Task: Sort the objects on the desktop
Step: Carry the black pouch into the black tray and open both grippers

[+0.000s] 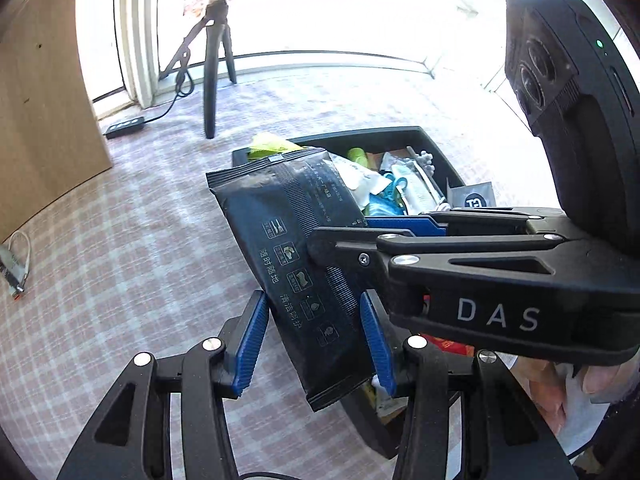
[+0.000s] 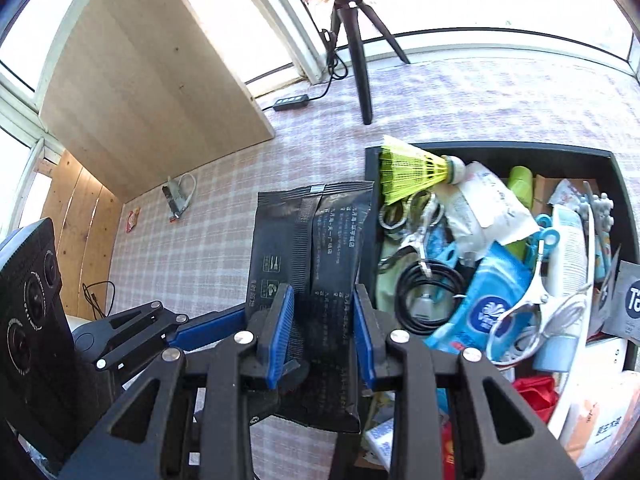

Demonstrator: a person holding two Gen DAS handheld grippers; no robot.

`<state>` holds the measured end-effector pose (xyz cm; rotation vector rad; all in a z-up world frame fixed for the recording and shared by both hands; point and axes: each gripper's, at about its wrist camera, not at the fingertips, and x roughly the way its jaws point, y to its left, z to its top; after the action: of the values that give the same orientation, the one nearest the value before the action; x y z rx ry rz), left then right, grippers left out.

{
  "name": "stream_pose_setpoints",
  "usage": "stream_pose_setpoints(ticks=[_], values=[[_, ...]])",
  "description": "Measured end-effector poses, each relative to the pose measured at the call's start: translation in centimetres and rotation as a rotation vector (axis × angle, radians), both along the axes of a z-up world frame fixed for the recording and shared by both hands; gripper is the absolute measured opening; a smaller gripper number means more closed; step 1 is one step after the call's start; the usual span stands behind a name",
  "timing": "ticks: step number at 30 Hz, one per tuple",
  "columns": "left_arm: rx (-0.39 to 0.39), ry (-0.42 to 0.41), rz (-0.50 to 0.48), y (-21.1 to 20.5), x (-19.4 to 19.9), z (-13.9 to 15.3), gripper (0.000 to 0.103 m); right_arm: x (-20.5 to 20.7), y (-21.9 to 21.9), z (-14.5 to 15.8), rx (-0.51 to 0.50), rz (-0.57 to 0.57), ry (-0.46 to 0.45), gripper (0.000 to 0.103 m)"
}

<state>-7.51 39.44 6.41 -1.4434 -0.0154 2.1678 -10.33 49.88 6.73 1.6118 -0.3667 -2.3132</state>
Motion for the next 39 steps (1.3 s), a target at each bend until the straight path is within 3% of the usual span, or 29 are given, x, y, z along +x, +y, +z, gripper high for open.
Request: stream_pose_setpoints(ticks=[8,15,26,39], values=[[0.024,0.001,-0.093,11.5,-1.0,0.1,0.044,0.8,12.2,0.7,0.059,-0.092,0.007,0.029],[0.025,-0.025,-0.114,17.1,-2.2,-0.9,0.044,0.0,18.9,-0.1,0.082,-0.139,-0.011,0.029],[-0.006,-0.041,-0.115,19.1,-2.7,-1.5,0.043,-0.8,21.5,-1.0,0.108,-0.148,-0.034,0.032],[-0.016,-0.004,-0.053,15.1,-2.4,0.0,0.043,-0.4,20.0,-0.4,0.118,-0.149,-0.012,0.036]])
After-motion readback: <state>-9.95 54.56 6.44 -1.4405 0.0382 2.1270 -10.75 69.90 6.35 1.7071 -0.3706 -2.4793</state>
